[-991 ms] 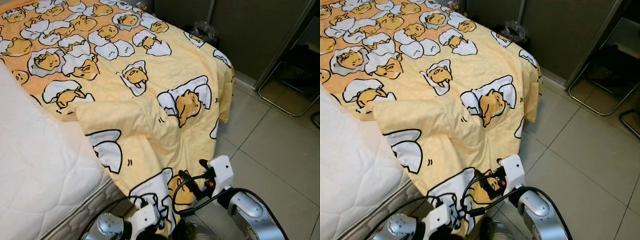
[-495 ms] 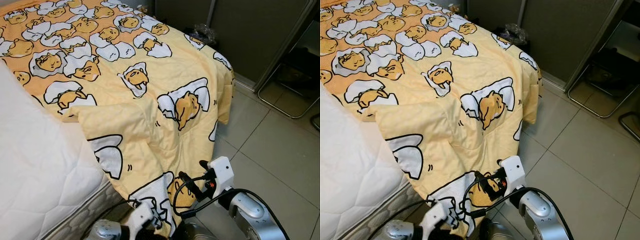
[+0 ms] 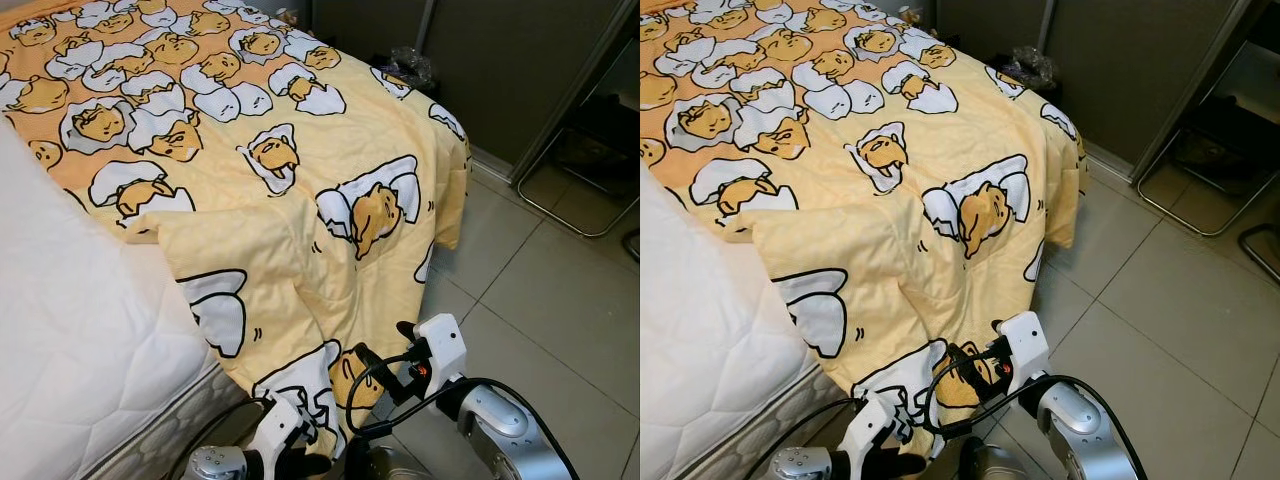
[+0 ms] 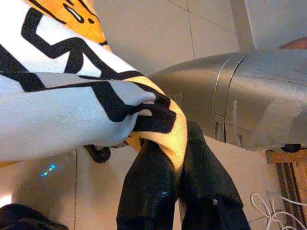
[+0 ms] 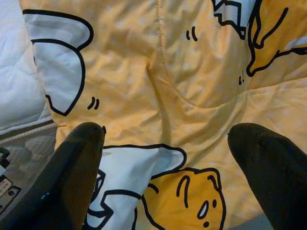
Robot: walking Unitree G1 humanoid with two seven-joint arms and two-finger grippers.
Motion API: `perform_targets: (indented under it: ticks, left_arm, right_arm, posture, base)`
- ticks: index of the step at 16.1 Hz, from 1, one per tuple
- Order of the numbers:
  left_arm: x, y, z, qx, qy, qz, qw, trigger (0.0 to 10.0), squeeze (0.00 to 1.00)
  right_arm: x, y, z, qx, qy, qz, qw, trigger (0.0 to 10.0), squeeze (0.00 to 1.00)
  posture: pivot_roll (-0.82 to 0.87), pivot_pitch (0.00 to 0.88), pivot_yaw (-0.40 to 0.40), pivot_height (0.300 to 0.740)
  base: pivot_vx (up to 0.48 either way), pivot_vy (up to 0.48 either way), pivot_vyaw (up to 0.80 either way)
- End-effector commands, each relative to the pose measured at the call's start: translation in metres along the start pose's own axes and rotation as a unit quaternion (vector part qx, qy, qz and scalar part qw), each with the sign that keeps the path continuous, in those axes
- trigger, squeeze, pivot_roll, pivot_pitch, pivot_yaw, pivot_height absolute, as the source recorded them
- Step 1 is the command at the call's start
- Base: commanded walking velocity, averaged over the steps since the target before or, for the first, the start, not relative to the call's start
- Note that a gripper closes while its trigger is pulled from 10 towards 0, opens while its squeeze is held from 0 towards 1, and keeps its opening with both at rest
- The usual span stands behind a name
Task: Clean up the room
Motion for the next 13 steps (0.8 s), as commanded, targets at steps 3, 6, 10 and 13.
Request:
perform_targets:
  ticks: [3,6,10,13]
  left_arm:
    - [0.007,0.011,0.003,0.001,0.011,-0.004,1.000,0.0,0.00]
    - [0.015,0.024,0.004,-0.010,0.027,-0.001,1.000,0.0,0.00]
    - [0.011,0.028,-0.006,-0.049,-0.004,0.012,0.999,0.0,0.00]
    - [0.003,0.051,-0.006,-0.086,-0.048,0.040,0.994,0.0,0.00]
  right_arm:
    - [0.002,-0.006,-0.002,0.012,0.006,0.004,1.000,10.0,0.00]
    - [0.003,-0.007,-0.002,0.013,0.007,0.005,1.000,10.0,0.00]
    - [0.003,-0.007,-0.002,0.014,0.008,0.004,1.000,10.0,0.00]
    - [0.004,-0.008,-0.002,0.016,0.010,0.005,1.000,10.0,0.00]
  posture:
    - [-0.14,0.118,-0.026,0.740]
    - [-0.14,0.119,-0.028,0.740]
    - [-0.15,0.119,-0.029,0.740]
    - [-0.15,0.121,-0.030,0.740]
  base:
    - [-0.404,-0.191,0.00]
    - [0.000,0.000,0.00]
    - [0.000,0.000,0.00]
    - [0.000,0.000,0.00]
Point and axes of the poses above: a point about 5 cm out from each wrist's last joint towards the gripper, its own z axis pointing out of the wrist towards the gripper, its own y axis along the axis of the wrist's last joint, x = y × z, the point moved 6 cm from there along z, pointing out of the wrist towards the gripper, and after that the axes turned 1 degree about z, right-handed, at the moved point
